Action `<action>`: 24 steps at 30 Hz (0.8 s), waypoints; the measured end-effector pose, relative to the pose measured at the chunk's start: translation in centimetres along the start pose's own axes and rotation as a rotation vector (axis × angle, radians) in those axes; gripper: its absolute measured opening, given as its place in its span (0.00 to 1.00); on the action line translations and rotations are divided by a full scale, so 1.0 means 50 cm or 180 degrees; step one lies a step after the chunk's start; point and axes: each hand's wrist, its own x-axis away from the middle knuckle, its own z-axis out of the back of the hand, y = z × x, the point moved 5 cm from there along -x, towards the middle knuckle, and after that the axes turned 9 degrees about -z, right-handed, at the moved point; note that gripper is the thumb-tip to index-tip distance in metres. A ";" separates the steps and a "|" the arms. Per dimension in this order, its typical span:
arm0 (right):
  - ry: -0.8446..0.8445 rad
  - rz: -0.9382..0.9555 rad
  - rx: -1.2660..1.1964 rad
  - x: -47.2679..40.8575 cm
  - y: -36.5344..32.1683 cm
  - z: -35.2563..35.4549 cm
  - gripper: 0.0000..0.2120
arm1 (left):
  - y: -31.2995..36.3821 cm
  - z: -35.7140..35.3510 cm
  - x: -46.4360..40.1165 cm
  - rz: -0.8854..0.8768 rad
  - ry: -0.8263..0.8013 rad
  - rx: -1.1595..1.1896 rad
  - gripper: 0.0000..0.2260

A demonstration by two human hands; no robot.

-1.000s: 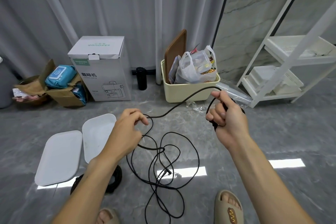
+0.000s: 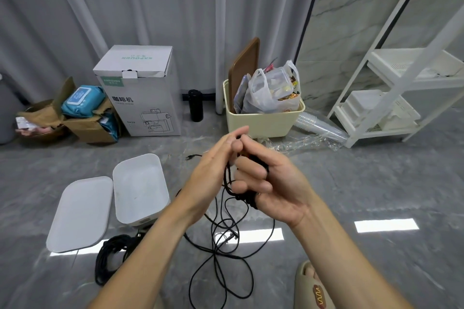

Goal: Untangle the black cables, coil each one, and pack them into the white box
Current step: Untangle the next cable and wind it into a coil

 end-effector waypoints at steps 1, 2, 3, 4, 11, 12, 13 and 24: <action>-0.0233 -0.0092 -0.0062 -0.001 0.003 -0.002 0.10 | 0.002 -0.004 0.002 0.0028 -0.0012 0.0099 0.14; -0.0487 -0.0186 -0.0131 0.000 0.005 -0.004 0.11 | 0.000 -0.005 0.001 0.0085 -0.0024 0.0266 0.14; -0.0718 -0.0272 -0.0181 0.001 0.006 -0.007 0.12 | -0.001 -0.006 0.002 0.0179 -0.0047 0.0469 0.15; -0.0904 -0.0342 -0.0211 0.004 0.007 -0.008 0.14 | -0.001 -0.009 0.004 0.0265 -0.0108 0.0655 0.16; -0.1305 -0.0256 -0.0038 0.031 0.014 -0.016 0.20 | -0.005 -0.031 0.021 0.0556 -0.0544 0.0621 0.33; -0.1313 -0.0210 0.0011 0.034 0.015 -0.018 0.20 | -0.004 -0.034 0.021 0.0549 -0.0538 0.0579 0.32; -0.1330 -0.0169 0.0068 0.035 0.016 -0.021 0.20 | -0.003 -0.035 0.019 0.0507 -0.0512 0.0466 0.29; -0.1925 -0.0538 -0.1070 0.016 0.022 -0.050 0.35 | 0.023 -0.034 0.016 -0.0061 -0.0286 0.0620 0.12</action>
